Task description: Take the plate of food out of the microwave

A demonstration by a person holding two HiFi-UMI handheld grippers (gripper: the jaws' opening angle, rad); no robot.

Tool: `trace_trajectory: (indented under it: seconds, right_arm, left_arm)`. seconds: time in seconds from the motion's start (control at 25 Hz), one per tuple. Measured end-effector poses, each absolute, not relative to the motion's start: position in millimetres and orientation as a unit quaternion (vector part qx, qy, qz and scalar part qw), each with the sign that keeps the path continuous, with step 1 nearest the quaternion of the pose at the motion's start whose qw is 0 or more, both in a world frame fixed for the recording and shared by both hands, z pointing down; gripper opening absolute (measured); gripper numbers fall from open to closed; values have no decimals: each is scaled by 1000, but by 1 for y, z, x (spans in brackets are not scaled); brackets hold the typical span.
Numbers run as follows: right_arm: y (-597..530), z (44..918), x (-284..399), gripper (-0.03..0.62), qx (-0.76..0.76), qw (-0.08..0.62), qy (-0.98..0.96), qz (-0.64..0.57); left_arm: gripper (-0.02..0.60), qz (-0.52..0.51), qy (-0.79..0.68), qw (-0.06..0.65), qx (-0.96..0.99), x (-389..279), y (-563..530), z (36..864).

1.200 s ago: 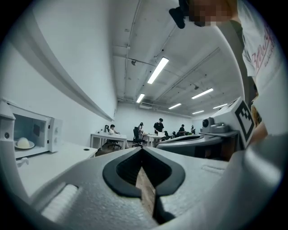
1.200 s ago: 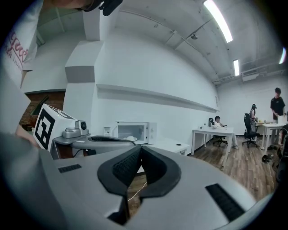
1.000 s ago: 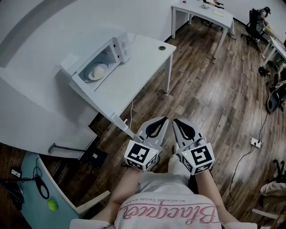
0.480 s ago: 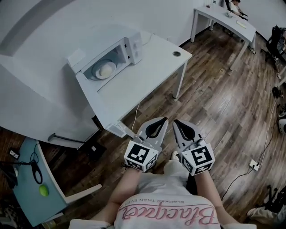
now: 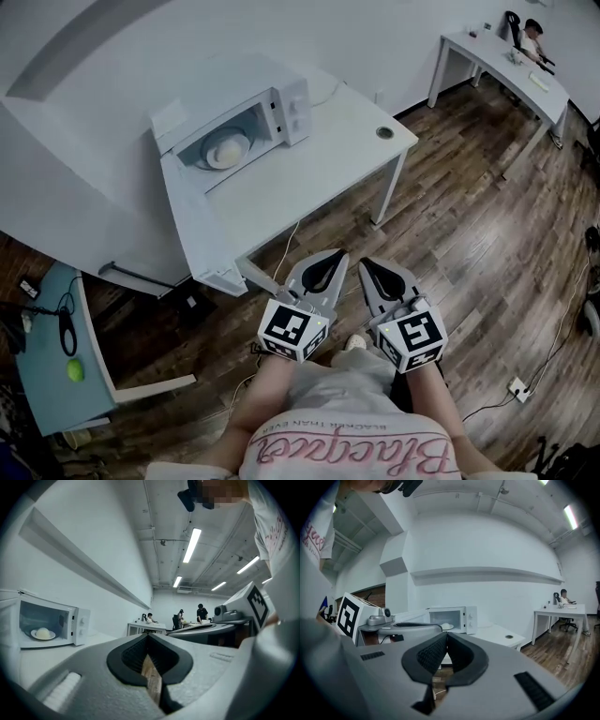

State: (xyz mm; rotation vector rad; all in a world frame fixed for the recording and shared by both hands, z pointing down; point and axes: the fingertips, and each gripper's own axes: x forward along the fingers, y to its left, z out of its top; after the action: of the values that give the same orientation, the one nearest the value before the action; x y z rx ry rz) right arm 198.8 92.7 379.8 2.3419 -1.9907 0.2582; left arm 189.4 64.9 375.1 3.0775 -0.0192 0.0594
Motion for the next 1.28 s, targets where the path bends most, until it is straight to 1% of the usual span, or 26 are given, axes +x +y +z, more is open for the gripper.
trace_trajectory:
  seconds: [0.36, 0.64, 1.28]
  right_arm:
    - [89, 378, 241, 12, 728, 16, -681, 82]
    - [78, 378, 243, 12, 704, 6, -705, 83]
    - [57, 387, 248, 12, 676, 2, -730, 94]
  left_arm:
    - [5, 19, -56, 18, 998, 220, 67, 375]
    - [5, 21, -86, 8, 996, 223, 56, 371]
    - [5, 28, -133, 9, 991, 226, 26, 378]
